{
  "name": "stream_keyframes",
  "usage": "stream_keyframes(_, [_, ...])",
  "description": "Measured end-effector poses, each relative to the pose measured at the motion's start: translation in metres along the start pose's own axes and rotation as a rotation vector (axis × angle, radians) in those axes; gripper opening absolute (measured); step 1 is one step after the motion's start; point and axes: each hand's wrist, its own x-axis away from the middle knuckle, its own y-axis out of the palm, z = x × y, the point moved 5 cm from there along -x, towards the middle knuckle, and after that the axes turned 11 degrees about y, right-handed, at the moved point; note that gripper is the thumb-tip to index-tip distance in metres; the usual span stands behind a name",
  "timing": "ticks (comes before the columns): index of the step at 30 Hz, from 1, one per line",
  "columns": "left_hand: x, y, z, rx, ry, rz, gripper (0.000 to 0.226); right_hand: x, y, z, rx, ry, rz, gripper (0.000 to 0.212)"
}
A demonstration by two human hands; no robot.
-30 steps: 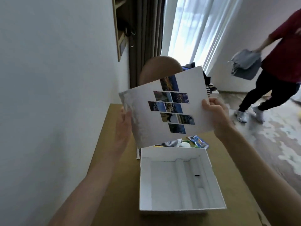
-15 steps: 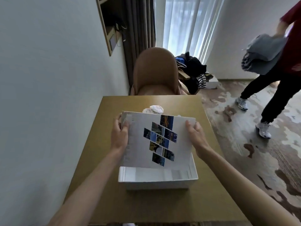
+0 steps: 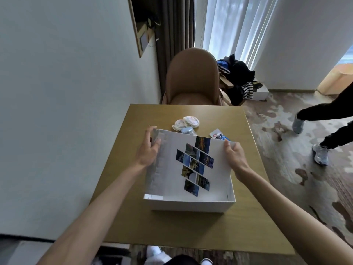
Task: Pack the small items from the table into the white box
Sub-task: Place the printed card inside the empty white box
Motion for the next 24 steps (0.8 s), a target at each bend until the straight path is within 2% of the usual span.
stream_keyframes(5, [-0.007,-0.001,-0.007,-0.062,0.005,-0.043,0.027,-0.003,-0.005,-0.004,0.080,-0.003,0.034,0.038])
stream_keyframes(14, [0.005,0.005,-0.042,-0.302,-0.016,-0.207,0.023,0.006,0.016,0.002,0.470,-0.175,0.066,0.017])
stream_keyframes(19, [0.003,0.012,-0.048,-0.360,0.037,-0.232,0.024,0.002,0.019,0.012,0.586,-0.158,0.089,0.021])
stream_keyframes(22, [-0.003,0.015,-0.052,-0.405,0.069,-0.240,0.023,0.002,0.021,0.005,0.713,-0.228,0.129,0.024])
stream_keyframes(24, [-0.006,0.015,-0.052,-0.502,0.118,-0.238,0.018,0.004,0.023,-0.004,0.910,-0.360,0.210,0.029])
